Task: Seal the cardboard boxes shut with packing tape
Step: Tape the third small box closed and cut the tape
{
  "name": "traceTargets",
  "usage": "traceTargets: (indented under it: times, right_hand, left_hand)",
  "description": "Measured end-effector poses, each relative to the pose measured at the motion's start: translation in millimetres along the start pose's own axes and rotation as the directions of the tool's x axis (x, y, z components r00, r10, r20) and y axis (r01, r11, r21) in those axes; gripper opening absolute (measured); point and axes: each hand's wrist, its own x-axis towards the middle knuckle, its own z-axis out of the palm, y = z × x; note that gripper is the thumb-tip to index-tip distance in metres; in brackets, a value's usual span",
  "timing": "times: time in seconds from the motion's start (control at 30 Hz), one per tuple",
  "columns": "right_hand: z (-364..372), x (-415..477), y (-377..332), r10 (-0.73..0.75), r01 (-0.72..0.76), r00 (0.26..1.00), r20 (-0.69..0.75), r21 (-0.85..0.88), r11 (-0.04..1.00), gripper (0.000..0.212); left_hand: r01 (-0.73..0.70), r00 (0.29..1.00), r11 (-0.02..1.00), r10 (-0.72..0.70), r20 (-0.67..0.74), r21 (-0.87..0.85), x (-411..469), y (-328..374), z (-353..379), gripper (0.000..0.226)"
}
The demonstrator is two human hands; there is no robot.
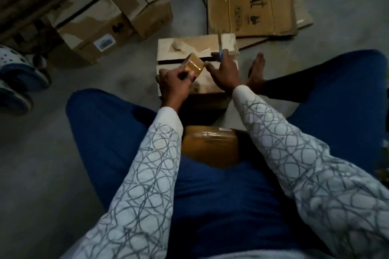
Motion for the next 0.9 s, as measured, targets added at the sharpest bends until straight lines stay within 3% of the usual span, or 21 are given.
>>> traceTargets:
  times: [0.1,0.2,0.37,0.5,0.67,0.9]
  right_hand:
    - [-25.7,-12.9,-21.1,-0.062,0.06,0.998,0.016,0.09,0.994,0.034]
    - [-55.8,-32.0,-39.9,-0.156,0.14,0.971,0.183,0.097,0.985,0.053]
    - [-102.3,-63.1,-52.5,-0.252,0.294,0.92,0.3,-0.104,0.95,0.07]
    - [-113.8,-74.5,-38.8,-0.294,0.311,0.932,0.213,-0.053,0.949,0.061]
    - [-109.6,-71.9,-24.3,-0.146,0.146,0.989,0.003,-0.129,0.981,0.055]
    - [-101.3,-68.0,-25.6,-0.129,0.11,0.99,-0.059,-0.246,0.963,0.061]
  left_hand:
    - [-0.061,0.997,0.996,0.057,0.055,0.068,-4.9,12.7,-2.2,0.031]
    - [-0.1,0.988,0.994,0.104,0.116,-0.039,-10.3,18.6,-3.9,0.026]
    - [-0.079,0.943,0.97,0.147,0.298,-0.229,-22.5,24.0,-15.5,0.021]
    - [0.032,0.875,0.896,0.189,0.446,-0.443,-48.7,37.6,-32.5,0.022]
    - [0.237,0.788,0.758,0.216,0.577,-0.608,-69.7,28.8,-33.3,0.026]
    - [0.32,0.856,0.792,-0.005,0.518,-0.521,-70.3,33.7,-15.1,0.021]
